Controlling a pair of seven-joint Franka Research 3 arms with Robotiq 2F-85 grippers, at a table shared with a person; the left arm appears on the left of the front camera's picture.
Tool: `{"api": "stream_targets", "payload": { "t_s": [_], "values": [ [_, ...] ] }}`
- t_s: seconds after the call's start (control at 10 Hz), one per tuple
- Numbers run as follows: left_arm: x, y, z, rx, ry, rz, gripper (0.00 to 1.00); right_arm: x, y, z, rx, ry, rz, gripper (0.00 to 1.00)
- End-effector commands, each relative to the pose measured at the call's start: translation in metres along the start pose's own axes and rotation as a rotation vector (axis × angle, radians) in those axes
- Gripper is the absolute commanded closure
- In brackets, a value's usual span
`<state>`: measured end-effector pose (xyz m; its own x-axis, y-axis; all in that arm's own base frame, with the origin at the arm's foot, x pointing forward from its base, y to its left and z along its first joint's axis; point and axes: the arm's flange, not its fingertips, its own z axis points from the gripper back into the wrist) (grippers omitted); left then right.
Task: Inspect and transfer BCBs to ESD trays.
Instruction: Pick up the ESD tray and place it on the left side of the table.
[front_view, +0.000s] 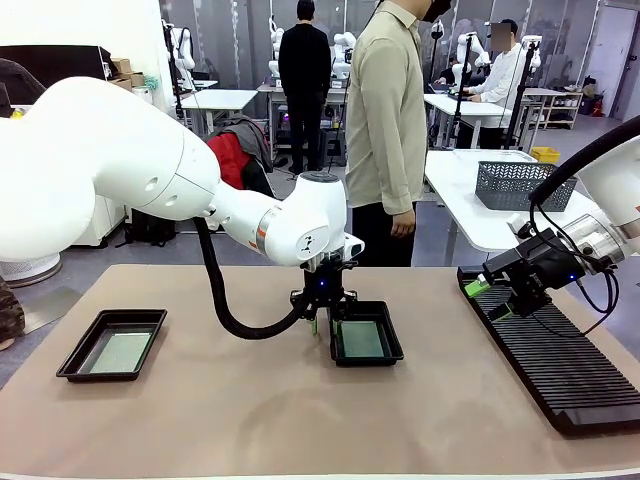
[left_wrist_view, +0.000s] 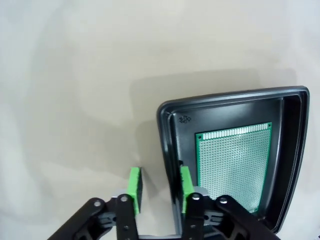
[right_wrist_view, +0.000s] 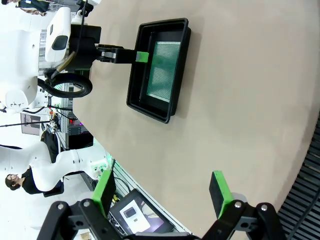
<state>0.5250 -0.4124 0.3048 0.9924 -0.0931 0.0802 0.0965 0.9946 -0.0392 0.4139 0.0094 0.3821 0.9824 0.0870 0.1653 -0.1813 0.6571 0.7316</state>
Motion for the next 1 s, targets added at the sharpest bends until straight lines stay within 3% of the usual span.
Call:
{"api": "stream_targets", "payload": {
  "t_s": [0.0,0.2,0.3,0.4,0.5,0.6,0.7,0.8,0.9],
  "values": [
    [0.0007,0.0,-0.0006,0.014,0.004,0.0,0.68,-0.0025,0.0015,0.0001,-0.001,-0.002,-0.004,0.0],
    [-0.0005,0.0003,-0.0006,0.015,0.003,0.003,0.68,-0.0025,0.0015,0.0001,-0.001,-0.002,-0.004,0.0],
    [-0.0013,0.0004,0.0,0.016,0.002,0.004,0.77,-0.0025,0.0015,0.0001,-0.001,-0.002,-0.004,0.0],
    [-0.0023,-0.0002,-0.0007,0.017,0.003,0.005,0.77,-0.0025,0.0015,0.0001,-0.001,-0.002,-0.004,0.0],
    [-0.0031,-0.0006,-0.0009,0.016,0.003,0.006,0.85,-0.0025,0.0015,0.0001,-0.001,-0.002,-0.004,0.0],
    [-0.0042,-0.0014,-0.0002,0.016,0.0,0.007,0.83,-0.0025,0.0015,0.0001,-0.001,-0.002,-0.004,0.0],
    [-0.0051,-0.002,0.0005,0.017,-0.001,0.008,0.94,-0.0025,0.0015,0.0001,-0.001,-0.002,-0.004,0.0],
    [-0.0056,-0.002,0.0001,0.017,-0.001,0.01,0.92,-0.0025,0.0015,0.0001,-0.001,-0.002,-0.004,0.0],
    [-0.006,-0.0022,-0.0002,0.015,0.0,0.012,1.0,-0.0025,0.0015,0.0001,-0.001,-0.002,-0.004,0.0]
  ]
}}
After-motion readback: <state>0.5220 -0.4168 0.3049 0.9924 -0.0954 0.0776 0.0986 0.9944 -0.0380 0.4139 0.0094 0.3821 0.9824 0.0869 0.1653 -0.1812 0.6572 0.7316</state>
